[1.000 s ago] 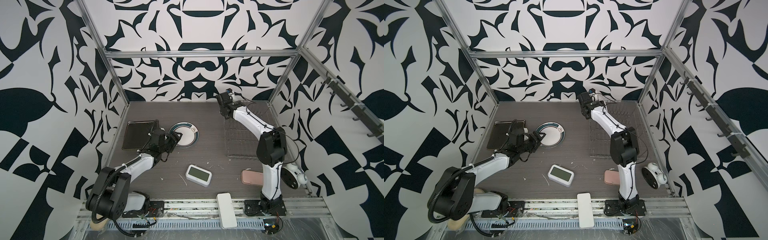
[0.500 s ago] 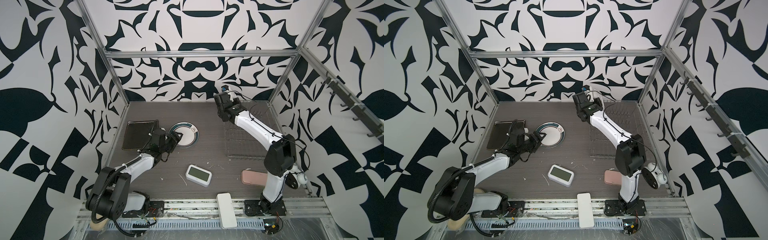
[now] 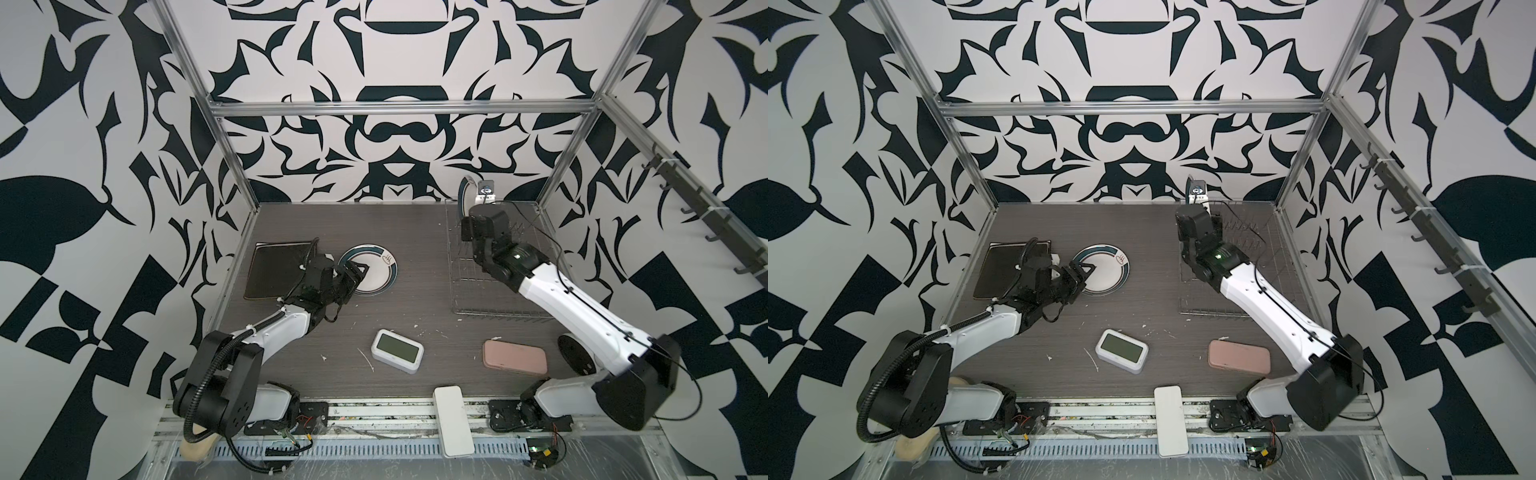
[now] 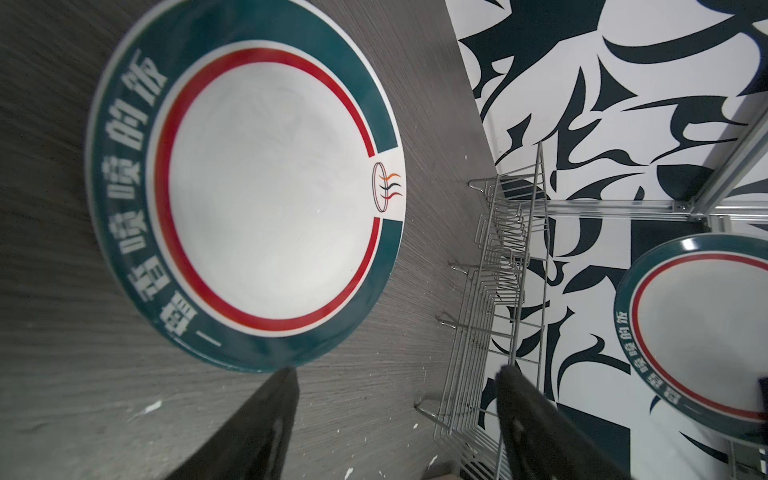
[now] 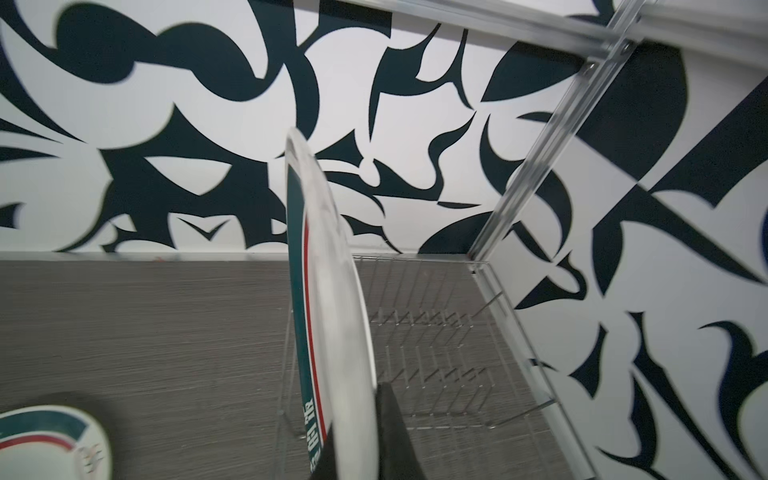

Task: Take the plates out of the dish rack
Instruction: 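Lift the white plate out of the rack toward the left gripper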

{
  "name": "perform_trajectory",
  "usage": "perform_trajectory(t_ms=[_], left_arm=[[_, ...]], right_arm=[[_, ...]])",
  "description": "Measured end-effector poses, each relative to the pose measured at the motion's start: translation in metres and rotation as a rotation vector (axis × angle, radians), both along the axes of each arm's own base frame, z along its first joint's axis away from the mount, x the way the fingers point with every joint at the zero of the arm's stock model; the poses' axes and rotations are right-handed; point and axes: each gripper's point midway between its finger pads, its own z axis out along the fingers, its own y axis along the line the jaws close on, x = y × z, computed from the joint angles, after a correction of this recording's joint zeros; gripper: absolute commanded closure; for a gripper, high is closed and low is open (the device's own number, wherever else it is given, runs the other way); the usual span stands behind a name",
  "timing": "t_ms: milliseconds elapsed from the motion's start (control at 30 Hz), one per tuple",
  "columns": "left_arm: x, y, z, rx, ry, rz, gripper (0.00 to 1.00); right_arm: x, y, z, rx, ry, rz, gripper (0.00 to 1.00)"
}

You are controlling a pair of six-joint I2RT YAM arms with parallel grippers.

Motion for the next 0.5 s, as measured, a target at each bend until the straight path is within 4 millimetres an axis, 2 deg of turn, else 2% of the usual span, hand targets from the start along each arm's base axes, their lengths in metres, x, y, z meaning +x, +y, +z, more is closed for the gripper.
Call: perform_trajectory(t_ms=[133, 267, 500], left_arm=[[-0.001, -0.007, 0.002, -0.011, 0.001, -0.017, 0.21], [0.0, -0.014, 0.012, -0.035, -0.014, -0.034, 0.21], [0.001, -0.025, 0.03, -0.072, -0.048, -0.063, 0.2]], right_arm=[[-0.02, 0.006, -0.006, 0.169, -0.006, 0.066, 1.0], [-0.034, 0.015, -0.022, 0.311, 0.024, 0.119, 1.0], [-0.047, 0.043, -0.066, 0.511, 0.152, 0.209, 1.0]])
